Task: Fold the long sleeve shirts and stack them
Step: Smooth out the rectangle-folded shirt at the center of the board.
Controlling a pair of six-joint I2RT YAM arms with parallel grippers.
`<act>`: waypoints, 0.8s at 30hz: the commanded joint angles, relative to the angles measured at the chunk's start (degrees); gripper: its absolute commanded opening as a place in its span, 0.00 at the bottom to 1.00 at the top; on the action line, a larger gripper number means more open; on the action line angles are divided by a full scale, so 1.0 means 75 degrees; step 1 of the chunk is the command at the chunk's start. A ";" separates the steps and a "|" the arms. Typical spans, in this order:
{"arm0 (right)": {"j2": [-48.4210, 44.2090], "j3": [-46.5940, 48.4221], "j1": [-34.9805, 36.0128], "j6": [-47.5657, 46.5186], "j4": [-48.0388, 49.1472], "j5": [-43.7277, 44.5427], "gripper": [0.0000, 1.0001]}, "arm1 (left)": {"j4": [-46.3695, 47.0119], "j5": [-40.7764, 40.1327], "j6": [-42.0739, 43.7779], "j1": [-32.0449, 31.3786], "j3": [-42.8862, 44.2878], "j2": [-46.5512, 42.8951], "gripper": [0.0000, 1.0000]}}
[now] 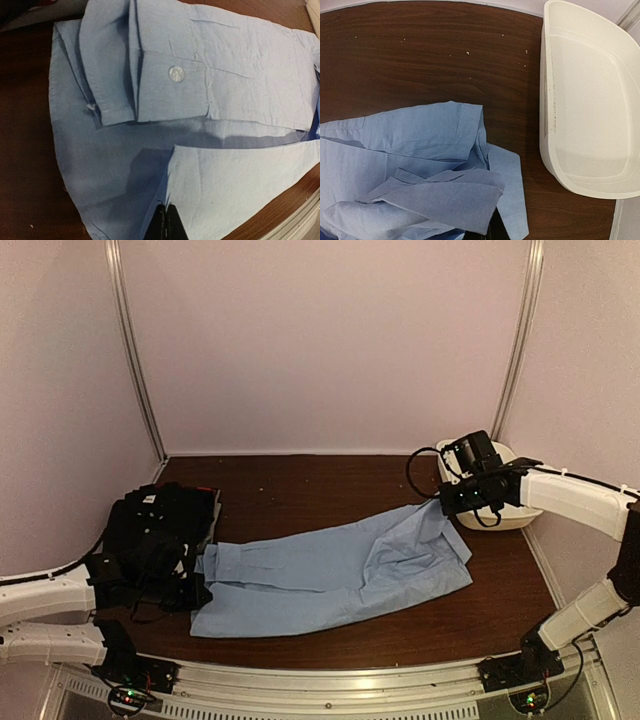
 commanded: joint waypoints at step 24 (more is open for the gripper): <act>0.0405 0.1188 -0.0285 0.0044 -0.0547 0.0413 0.00 | -0.0278 -0.0864 -0.1287 0.0001 -0.1132 -0.0799 0.00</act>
